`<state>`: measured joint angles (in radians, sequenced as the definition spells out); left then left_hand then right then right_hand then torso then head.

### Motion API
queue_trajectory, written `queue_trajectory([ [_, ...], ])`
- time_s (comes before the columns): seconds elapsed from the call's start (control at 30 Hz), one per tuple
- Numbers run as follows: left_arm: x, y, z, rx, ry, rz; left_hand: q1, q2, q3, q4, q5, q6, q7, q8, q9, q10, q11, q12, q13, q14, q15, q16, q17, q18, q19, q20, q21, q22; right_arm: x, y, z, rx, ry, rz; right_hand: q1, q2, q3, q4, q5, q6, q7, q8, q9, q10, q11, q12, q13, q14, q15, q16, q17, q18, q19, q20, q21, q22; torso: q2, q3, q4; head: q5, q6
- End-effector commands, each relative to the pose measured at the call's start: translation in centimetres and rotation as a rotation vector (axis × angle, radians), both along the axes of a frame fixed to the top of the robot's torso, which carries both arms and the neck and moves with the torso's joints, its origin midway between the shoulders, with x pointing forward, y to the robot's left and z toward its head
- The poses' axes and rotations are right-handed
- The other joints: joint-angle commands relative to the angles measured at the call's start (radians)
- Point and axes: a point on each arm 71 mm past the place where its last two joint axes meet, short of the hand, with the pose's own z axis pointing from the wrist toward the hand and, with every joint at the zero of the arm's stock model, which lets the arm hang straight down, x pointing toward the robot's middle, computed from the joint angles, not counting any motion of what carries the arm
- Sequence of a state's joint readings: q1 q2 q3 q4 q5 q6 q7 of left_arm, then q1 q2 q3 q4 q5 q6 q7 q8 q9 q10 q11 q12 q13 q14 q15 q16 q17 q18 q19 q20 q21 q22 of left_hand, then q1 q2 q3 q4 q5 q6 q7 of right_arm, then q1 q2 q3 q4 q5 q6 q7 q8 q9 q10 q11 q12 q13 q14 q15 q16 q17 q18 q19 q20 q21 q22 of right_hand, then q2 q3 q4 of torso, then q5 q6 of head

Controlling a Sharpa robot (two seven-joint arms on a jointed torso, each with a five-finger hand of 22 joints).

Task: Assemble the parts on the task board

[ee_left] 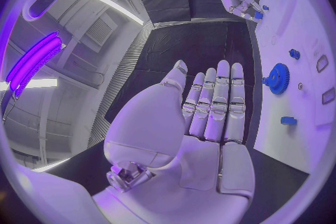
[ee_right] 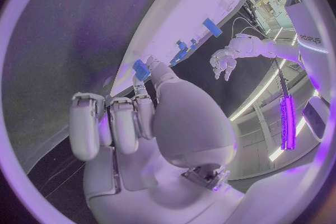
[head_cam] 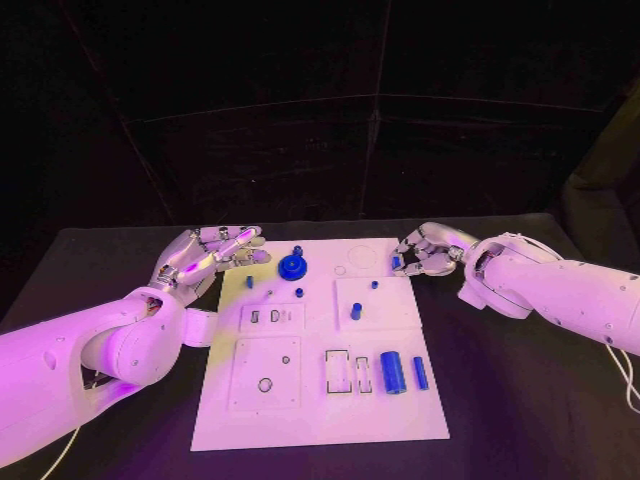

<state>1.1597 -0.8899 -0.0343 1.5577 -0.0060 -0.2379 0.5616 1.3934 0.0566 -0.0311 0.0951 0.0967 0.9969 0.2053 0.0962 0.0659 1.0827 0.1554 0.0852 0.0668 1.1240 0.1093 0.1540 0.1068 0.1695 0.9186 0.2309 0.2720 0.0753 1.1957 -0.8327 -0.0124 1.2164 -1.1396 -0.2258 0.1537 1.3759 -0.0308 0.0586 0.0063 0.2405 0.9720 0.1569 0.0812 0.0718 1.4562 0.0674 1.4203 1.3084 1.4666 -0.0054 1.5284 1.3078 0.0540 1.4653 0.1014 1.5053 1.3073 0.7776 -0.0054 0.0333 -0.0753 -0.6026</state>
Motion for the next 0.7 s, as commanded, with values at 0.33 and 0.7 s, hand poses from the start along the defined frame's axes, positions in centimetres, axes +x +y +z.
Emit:
queue_trajectory([
  [0.33,0.0,-0.06,0.08,-0.006,-0.003,-0.012,0.01,0.001,0.001,-0.005,-0.005,0.0,0.005,-0.005,-0.001,-0.001,0.004,-0.004,-0.001,0.0,0.009,-0.006,0.0,0.015,0.009,0.001,-0.006,-0.001,0.15,0.2,0.11,0.01,-0.013,0.002,0.001,0.082,0.077,-0.007,-0.108,0.064,-0.016,0.017,0.001,0.015,-0.012,0.012,0.13,0.085,-0.012,0.007,0.175,-0.02,0.035,-0.011,0.001,0.101,0.0,0.0001,-0.0011,-0.004,-0.003],
  [0.7,-0.02,-0.04,0.06,-0.006,-0.001,-0.013,0.01,0.001,0.001,-0.005,-0.005,0.0,0.005,-0.005,-0.001,-0.001,0.004,-0.004,-0.001,0.0,0.009,-0.006,0.0,0.015,0.009,0.001,-0.006,-0.001,0.2,0.13,0.93,0.045,-0.119,-0.048,0.002,0.106,0.139,-0.03,-0.105,0.143,-0.051,0.056,0.011,0.025,-0.042,0.021,0.14,0.087,-0.038,0.01,0.184,-0.02,0.036,-0.034,0.002,0.104,0.0,-0.0001,0.0003,-0.003,-0.006],
])
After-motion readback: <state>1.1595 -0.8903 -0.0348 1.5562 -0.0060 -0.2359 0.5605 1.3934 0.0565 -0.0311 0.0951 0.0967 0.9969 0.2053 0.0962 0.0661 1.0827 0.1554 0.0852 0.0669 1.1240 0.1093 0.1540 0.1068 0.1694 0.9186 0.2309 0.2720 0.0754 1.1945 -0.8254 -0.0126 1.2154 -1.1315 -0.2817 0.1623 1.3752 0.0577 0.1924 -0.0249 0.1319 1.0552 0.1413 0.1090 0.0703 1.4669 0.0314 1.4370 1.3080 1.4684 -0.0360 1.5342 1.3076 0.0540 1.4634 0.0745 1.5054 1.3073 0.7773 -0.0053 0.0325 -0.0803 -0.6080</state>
